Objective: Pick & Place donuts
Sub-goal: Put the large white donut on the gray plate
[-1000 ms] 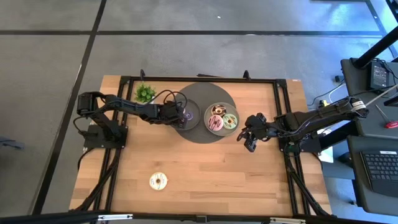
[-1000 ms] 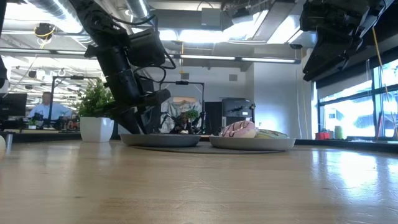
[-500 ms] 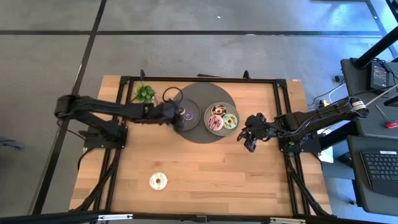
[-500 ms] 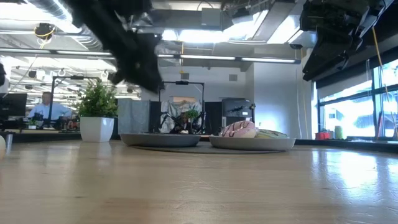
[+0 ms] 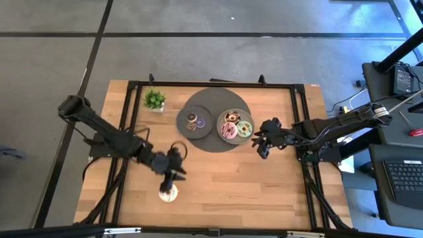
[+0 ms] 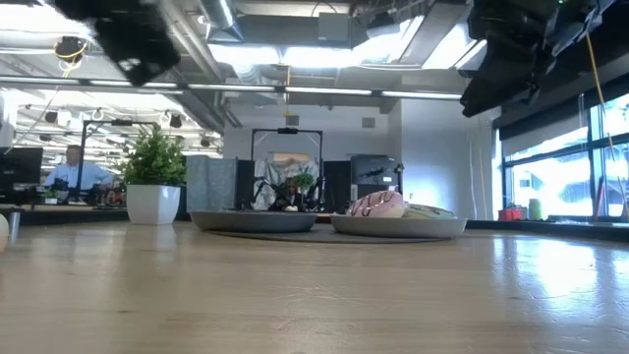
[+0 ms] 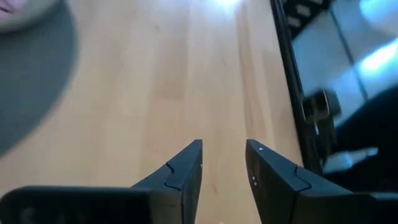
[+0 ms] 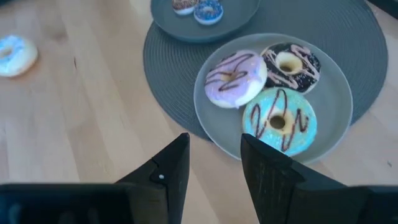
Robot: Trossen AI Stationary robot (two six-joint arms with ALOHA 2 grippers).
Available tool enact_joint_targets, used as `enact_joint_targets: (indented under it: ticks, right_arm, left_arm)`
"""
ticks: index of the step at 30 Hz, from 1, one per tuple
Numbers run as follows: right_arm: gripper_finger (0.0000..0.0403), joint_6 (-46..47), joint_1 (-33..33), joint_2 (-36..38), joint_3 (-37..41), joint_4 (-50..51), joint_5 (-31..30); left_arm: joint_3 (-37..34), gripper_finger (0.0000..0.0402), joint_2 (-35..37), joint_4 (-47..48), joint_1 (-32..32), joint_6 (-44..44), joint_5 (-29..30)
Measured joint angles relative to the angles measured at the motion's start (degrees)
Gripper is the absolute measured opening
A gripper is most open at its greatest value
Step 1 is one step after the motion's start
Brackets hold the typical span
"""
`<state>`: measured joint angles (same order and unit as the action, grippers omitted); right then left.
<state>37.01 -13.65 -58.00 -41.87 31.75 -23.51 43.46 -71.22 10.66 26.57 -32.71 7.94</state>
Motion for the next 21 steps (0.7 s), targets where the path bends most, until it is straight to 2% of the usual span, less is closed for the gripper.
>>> enact_joint_targets:
  ticks: [7, 15, 21]
  right_arm:
    - [0.0145, 0.0, 0.0, 0.0, 0.0, -2.4, -0.1]
    - [0.0145, 0.2, 0.0, 0.0, 0.0, -3.9, 0.0]
    - [0.0145, 0.2, 0.0, 0.0, 0.0, -4.0, 0.0]
  left_arm:
    - [0.0, 0.0118, -7.1, 1.8, 8.8, -3.7, 1.6]
    - [0.0, 0.0117, -13.4, 11.6, 11.8, -12.6, -0.6]
    - [0.0, 0.0114, -15.5, 12.7, 12.4, -13.1, -2.6]
